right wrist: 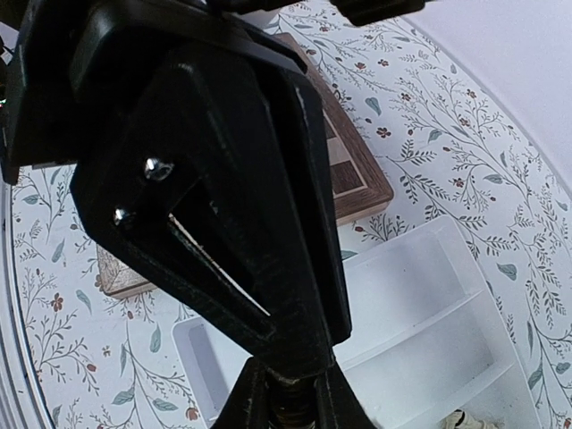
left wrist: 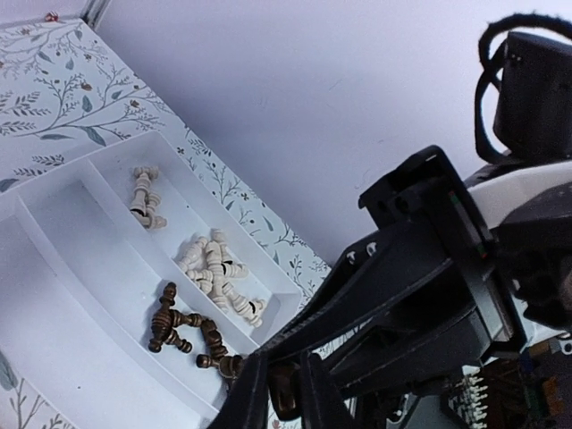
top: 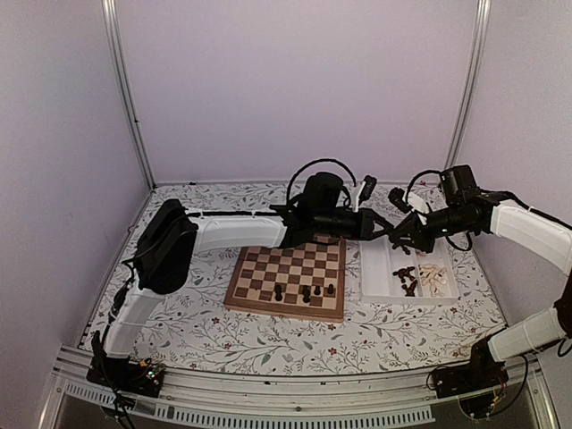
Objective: Set up the chess pieces on the board
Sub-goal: Pick up the chess piece from the storage box.
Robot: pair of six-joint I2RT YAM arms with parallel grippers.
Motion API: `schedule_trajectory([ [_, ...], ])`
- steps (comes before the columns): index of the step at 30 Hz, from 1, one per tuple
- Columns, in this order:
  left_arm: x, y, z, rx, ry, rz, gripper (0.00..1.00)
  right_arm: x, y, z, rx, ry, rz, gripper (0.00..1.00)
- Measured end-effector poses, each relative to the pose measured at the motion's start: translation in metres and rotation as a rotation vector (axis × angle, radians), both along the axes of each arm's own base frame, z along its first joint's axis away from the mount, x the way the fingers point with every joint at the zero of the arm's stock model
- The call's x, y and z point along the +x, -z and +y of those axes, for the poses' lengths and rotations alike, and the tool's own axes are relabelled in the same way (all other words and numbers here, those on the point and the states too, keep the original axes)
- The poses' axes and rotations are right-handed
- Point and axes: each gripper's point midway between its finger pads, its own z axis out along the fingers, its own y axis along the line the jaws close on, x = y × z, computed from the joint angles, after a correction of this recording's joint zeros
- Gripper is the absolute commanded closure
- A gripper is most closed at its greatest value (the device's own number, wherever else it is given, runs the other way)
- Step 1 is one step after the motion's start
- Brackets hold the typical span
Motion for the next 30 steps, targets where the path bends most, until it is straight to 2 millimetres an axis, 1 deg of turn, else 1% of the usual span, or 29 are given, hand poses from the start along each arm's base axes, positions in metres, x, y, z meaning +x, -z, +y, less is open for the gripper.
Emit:
schedule_trajectory([
  [1,0.000,0.000,-0.001,-0.001,0.004,0.005,0.94,0.000,0.000,-0.001,-0.004,0.003,-0.002,0.87],
  [4,0.001,0.002,-0.002,-0.006,-0.001,0.025,1.00,0.001,0.001,-0.003,-0.019,0.011,-0.009,0.75],
  [9,-0.003,0.001,-0.004,-0.027,0.019,0.036,1.00,0.001,0.004,-0.005,-0.025,0.023,-0.001,0.64],
  [14,-0.005,-0.004,-0.005,-0.050,0.029,0.031,1.00,0.001,0.016,-0.012,-0.060,0.062,0.018,0.59],
  [18,-0.005,-0.003,-0.005,-0.061,0.032,0.030,1.00,0.002,0.020,-0.019,-0.069,0.090,0.031,0.59],
  [25,-0.006,0.005,-0.004,-0.063,0.029,0.040,1.00,-0.003,0.025,-0.022,-0.070,0.106,0.047,0.61],
  [26,-0.006,0.006,-0.003,-0.064,0.027,0.042,1.00,-0.004,0.025,-0.023,-0.069,0.108,0.046,0.63],
  [30,-0.006,0.008,-0.002,-0.069,0.025,0.044,1.00,-0.007,0.022,-0.024,-0.068,0.105,0.042,0.74],
])
